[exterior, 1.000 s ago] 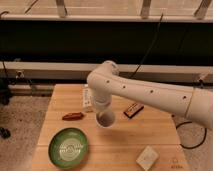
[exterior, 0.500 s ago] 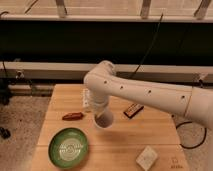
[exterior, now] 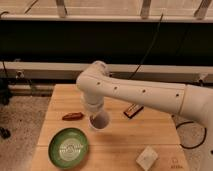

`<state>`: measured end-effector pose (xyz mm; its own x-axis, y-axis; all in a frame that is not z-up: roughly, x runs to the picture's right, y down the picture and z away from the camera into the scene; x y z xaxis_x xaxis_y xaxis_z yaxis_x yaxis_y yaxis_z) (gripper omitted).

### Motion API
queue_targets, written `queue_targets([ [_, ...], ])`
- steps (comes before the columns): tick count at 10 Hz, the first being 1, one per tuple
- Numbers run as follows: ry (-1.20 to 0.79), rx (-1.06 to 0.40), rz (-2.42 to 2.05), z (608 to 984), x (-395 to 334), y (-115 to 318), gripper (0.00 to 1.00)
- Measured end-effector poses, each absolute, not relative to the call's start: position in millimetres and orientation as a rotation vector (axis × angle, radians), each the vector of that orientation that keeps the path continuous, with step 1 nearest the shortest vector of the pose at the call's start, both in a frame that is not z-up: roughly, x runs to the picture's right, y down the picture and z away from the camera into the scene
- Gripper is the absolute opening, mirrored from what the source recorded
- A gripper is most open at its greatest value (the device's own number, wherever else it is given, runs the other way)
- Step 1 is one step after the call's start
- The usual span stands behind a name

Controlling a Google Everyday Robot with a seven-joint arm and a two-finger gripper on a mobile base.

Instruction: Place the ceramic cup in the ceramic bowl

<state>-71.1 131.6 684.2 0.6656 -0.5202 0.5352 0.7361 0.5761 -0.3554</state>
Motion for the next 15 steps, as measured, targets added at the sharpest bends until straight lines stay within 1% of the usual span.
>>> queue_targets([
  [2, -0.412, -0.588, -0.781, 679.0, -92.1, 136.9, 0.0],
  [6, -0.419, -0.59, -0.814, 673.4, -97.3, 144.2, 0.0],
  [9, -0.431, -0.584, -0.844, 669.7, -124.4, 153.1, 0.0],
  [12, -0.431, -0.585, -0.869, 667.1, -126.1, 159.5, 0.0],
  [15, -0.447, -0.583, -0.898, 663.2, -145.1, 171.2, 0.0],
])
